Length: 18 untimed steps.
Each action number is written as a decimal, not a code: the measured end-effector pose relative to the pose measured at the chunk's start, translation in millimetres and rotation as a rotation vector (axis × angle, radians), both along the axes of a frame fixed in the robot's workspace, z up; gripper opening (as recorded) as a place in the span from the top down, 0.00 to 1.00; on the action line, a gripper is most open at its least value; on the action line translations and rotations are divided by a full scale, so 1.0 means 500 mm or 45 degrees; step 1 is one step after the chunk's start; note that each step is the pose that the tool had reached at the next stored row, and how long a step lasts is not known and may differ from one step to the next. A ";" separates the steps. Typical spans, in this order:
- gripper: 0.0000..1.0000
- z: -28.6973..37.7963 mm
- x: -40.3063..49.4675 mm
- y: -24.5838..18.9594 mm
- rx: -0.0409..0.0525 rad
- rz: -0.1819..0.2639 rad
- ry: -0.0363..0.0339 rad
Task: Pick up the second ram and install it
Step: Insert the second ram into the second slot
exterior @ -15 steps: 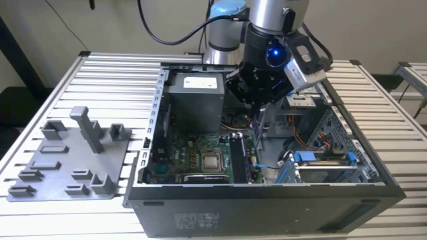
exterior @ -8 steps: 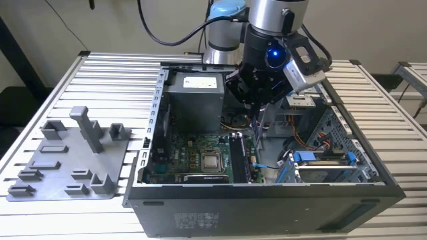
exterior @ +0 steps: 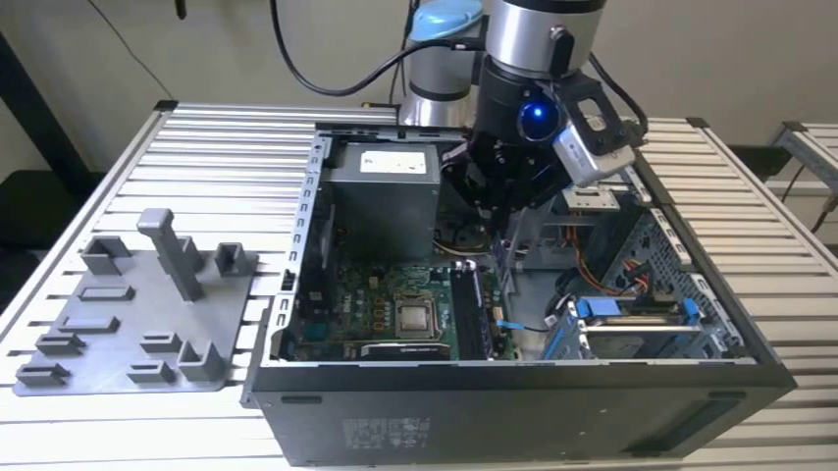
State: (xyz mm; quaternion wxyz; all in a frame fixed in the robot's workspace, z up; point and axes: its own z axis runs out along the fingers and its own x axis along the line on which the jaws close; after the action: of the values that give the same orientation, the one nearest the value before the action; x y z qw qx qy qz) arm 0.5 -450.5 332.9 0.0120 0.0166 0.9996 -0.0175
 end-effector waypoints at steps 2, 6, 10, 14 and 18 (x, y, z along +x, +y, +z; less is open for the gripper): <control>0.86 -0.007 -0.002 -0.0001 0.000 0.006 0.0002; 0.86 -0.022 -0.003 -0.0003 0.000 0.015 0.0001; 0.86 -0.036 -0.004 -0.0004 0.000 0.018 0.0001; 0.86 -0.048 -0.004 -0.0004 0.000 0.018 0.0000; 0.86 -0.049 -0.004 -0.0004 0.000 0.018 0.0002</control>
State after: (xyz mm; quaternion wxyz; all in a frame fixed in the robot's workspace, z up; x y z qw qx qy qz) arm -1.4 -450.7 308.5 0.0121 0.0094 0.9997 -0.0174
